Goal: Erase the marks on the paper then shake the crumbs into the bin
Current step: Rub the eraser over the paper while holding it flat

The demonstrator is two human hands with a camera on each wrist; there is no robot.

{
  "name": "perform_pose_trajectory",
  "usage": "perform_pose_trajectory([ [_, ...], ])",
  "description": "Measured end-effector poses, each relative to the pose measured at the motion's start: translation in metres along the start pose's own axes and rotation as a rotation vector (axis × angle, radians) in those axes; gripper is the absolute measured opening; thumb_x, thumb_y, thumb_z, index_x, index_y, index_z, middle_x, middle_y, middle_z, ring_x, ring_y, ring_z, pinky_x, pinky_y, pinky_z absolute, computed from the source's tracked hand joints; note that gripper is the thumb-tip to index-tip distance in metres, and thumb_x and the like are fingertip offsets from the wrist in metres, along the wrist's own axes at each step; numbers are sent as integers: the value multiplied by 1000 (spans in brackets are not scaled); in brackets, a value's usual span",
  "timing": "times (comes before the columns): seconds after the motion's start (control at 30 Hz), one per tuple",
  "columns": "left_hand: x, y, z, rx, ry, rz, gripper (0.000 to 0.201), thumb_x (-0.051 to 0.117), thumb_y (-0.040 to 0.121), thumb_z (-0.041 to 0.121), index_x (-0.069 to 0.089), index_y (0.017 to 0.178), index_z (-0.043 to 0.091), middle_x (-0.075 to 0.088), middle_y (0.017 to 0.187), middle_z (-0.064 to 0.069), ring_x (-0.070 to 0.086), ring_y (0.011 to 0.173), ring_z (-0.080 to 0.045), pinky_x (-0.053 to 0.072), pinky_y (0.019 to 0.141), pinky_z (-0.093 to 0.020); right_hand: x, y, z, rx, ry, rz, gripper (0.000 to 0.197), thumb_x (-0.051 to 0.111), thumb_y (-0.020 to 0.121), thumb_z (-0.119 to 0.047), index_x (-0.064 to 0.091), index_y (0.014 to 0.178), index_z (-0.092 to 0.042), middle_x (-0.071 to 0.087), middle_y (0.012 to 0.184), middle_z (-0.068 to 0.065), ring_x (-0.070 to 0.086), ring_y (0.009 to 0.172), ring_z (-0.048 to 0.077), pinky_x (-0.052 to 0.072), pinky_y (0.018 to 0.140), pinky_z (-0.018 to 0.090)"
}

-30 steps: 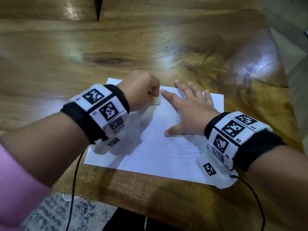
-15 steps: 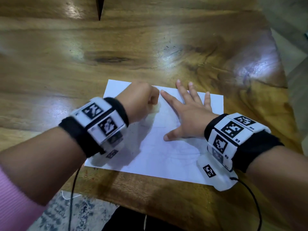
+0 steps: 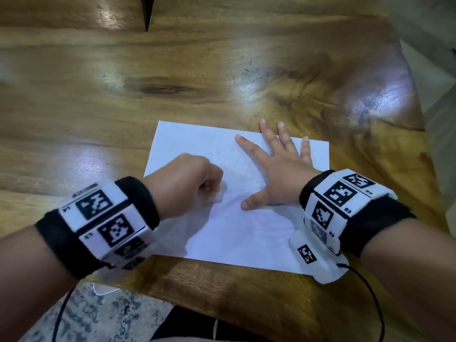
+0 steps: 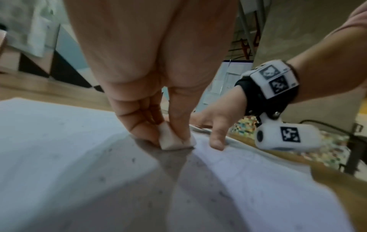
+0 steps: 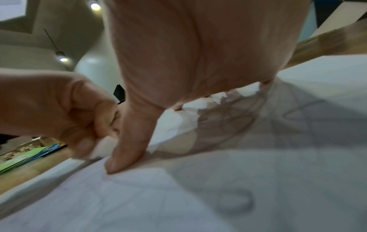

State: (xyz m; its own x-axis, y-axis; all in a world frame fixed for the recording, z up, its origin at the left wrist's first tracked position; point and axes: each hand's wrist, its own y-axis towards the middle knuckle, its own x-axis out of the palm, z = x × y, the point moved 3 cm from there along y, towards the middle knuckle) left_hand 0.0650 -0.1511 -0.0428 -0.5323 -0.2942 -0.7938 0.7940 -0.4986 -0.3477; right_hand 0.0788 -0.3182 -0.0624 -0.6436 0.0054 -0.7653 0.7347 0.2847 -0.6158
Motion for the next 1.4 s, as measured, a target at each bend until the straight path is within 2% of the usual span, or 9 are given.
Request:
perform_pose_trajectory([
  [0.17, -23, 32, 3, -67, -2, 160, 4, 65, 76, 11, 63, 75, 15, 57, 70, 1, 51, 71, -21, 33, 61, -23, 0, -1, -1, 11, -10, -5, 125, 70, 57, -72, -22, 139, -53, -44, 146, -6, -38, 136, 25, -15, 109, 61],
  [0.3, -8, 15, 0, -62, -21, 140, 20, 66, 76, 16, 52, 61, 17, 51, 61, 0, 46, 64, -22, 29, 55, -27, 0, 0, -1, 10, -6, -7, 126, 71, 56, -72, -22, 139, -53, -45, 145, -6, -39, 135, 25, -16, 108, 61],
  [0.47, -2, -8, 0, -33, -47, 66, 4, 66, 74, 13, 66, 72, 9, 63, 75, -7, 53, 70, -23, 35, 60, -26, -1, -1, -1, 10, -14, -11, 125, 70, 57, -72, -22, 139, -52, -45, 145, -5, -39, 135, 25, -16, 108, 61],
  [0.6, -21, 27, 0, -76, -22, 183, 14, 63, 76, 11, 56, 67, 19, 54, 72, -1, 47, 71, -21, 27, 61, -24, -1, -1, -2, 6, -11, 0, 125, 70, 57, -72, -22, 140, -52, -43, 147, -5, -37, 136, 26, -15, 109, 61],
  [0.73, -4, -4, -3, -30, -5, 109, 20, 60, 73, 25, 55, 60, 11, 52, 64, -4, 45, 62, -23, 28, 51, -23, -1, -1, -1, 4, -11, -9, 124, 70, 58, -72, -22, 139, -52, -44, 146, -5, -39, 135, 25, -16, 108, 61],
  [0.83, -2, -12, -4, -47, -5, 49, 15, 66, 74, 16, 58, 62, 12, 49, 61, 2, 46, 62, -21, 31, 53, -19, 0, 0, -1, 2, -9, -7, 125, 71, 58, -71, -22, 139, -52, -44, 146, -5, -39, 135, 25, -16, 108, 61],
  [1.0, -20, 24, -4, -100, 21, 193, 18, 66, 75, 9, 55, 65, 20, 50, 68, 2, 47, 70, -21, 29, 60, -24, 0, 0, -1, 1, -3, 2, 125, 71, 57, -72, -21, 140, -52, -43, 146, -4, -38, 135, 25, -16, 108, 61],
  [1.2, -6, -5, -2, -65, -4, -19, 4, 67, 72, 10, 66, 70, 13, 61, 71, -1, 51, 68, -19, 31, 57, -10, 0, 0, 0, 0, 0, 0, 125, 71, 58, -71, -21, 140, -52, -44, 146, -5, -39, 135, 25, -17, 108, 61],
  [1.4, -18, 31, 7, -113, -33, 213, 6, 63, 77, 14, 60, 72, 12, 53, 67, 0, 48, 68, -23, 31, 60, -25, 0, 0, 0, -5, 0, 14, 125, 71, 57, -71, -20, 140, -52, -43, 147, -5, -38, 136, 26, -16, 108, 61],
])
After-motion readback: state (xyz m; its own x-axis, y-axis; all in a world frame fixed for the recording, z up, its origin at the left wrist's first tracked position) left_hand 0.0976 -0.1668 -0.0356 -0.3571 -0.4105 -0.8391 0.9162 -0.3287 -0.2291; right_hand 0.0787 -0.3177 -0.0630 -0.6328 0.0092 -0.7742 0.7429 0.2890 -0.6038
